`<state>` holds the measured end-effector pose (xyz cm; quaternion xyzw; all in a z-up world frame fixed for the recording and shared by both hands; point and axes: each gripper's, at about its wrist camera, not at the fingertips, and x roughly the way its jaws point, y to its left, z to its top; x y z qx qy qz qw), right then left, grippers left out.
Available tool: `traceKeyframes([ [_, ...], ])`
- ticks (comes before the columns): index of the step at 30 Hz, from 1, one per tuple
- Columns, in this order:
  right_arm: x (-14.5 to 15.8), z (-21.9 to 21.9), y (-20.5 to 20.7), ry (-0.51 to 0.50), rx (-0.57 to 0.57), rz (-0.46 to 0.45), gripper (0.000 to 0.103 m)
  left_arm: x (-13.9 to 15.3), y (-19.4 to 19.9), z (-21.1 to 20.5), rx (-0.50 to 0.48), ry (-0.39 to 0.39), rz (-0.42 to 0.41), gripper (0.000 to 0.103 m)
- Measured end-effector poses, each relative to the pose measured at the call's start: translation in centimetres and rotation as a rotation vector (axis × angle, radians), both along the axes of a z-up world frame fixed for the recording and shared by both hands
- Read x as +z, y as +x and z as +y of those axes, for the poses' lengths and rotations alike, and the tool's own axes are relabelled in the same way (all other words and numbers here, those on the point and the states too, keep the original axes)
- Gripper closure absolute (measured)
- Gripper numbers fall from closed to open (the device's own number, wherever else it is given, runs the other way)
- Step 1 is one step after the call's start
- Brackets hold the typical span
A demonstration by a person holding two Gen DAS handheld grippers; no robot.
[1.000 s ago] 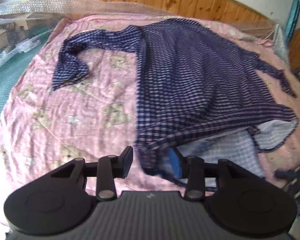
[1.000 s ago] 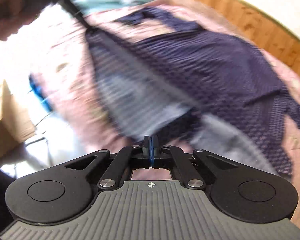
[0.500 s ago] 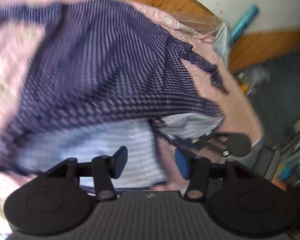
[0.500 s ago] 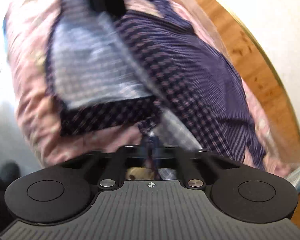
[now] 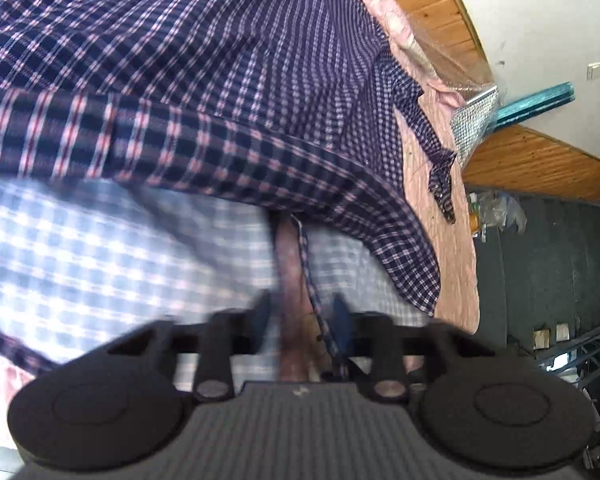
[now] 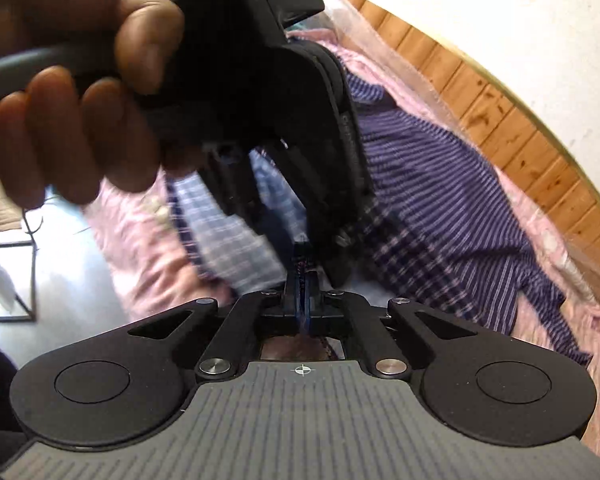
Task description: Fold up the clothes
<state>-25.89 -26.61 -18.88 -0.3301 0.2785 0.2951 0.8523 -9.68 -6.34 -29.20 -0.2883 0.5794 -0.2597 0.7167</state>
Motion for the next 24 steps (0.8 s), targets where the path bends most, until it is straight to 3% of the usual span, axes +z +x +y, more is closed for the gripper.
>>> traceKeyframes([
  [1, 0.0, -0.5, -0.3, 0.007, -0.012, 0.009, 0.099, -0.2, -0.1, 0.2, 0.007, 0.005, 0.012, 0.100],
  [3, 0.6, -2.2, -0.8, 0.033, -0.076, -0.007, 0.065, -0.3, -0.3, 0.5, 0.024, 0.015, 0.025, 0.101],
  [6, 1.4, -5.1, -1.0, 0.046, -0.214, -0.071, 0.054, 0.1, -0.4, 0.3, 0.031, 0.075, 0.005, 0.101],
  [10, -1.6, -7.5, 1.5, -0.219, -0.369, -0.249, 0.047, 0.8, -0.3, -0.1, 0.027, 0.081, -0.020, 0.101],
  [13, -5.4, -8.6, 3.2, -0.391, -0.340, -0.247, 0.053, 0.6, -0.5, -0.3, 0.009, 0.116, -0.012, 0.101],
  [14, -6.3, -9.0, 3.6, -0.425, -0.327, -0.244, 0.067, 0.5, -0.5, -0.4, 0.003, 0.133, -0.005, 0.101],
  [15, -6.4, -9.4, 3.6, -0.418, -0.326, -0.241, 0.089, 0.3, -0.6, -0.4, 0.001, 0.144, 0.002, 0.101],
  [16, -5.9, -9.8, 3.6, -0.391, -0.344, -0.230, 0.099, 0.1, -0.7, -0.3, 0.008, 0.140, 0.008, 0.101],
  [20, -3.6, -11.7, 2.4, -0.260, -0.466, -0.178, 0.103, -0.4, -0.9, 0.1, 0.029, 0.119, 0.030, 0.101],
  [24, -2.5, -13.5, 1.1, -0.192, -0.599, -0.140, 0.103, -0.8, -0.9, 0.2, 0.030, 0.101, 0.040, 0.101],
])
